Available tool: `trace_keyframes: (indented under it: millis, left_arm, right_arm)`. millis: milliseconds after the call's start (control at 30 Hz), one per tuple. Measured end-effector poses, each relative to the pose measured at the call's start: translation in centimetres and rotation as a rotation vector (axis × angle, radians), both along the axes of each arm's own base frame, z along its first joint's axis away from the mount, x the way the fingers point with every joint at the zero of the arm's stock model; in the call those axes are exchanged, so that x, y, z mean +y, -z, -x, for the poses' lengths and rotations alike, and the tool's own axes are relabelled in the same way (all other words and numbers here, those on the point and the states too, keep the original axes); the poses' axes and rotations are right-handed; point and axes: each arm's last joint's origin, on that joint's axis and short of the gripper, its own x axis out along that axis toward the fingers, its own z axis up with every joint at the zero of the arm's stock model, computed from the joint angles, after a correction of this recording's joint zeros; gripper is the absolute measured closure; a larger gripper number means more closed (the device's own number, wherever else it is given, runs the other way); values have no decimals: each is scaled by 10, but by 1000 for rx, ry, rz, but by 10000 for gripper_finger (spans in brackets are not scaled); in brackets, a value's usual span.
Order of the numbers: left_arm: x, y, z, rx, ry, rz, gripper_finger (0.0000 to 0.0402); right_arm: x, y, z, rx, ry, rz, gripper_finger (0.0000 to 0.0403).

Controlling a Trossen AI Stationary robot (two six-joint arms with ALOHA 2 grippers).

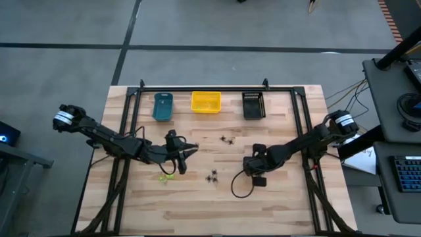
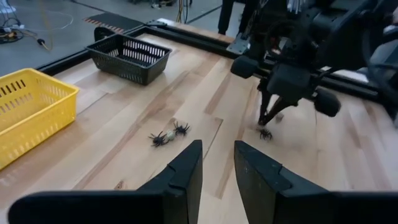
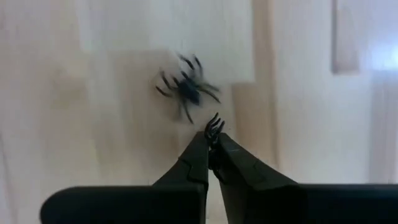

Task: Sort Halloween decoration
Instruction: Put the black spider toy into the black bin

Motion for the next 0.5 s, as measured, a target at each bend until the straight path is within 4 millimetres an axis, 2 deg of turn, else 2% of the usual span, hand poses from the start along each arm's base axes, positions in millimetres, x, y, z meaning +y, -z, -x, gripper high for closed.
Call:
trace_keyframes:
  millis: [233,500]
  left_arm:
    - [-6,-6,-2,-72,22,28,326]
    - [-11,-2,-9,-118,30,45,326]
  right_arm:
    - [-15,-29,9,-47,25,-19,391]
    - [-33,-60,12,-208,-18,-25,392]
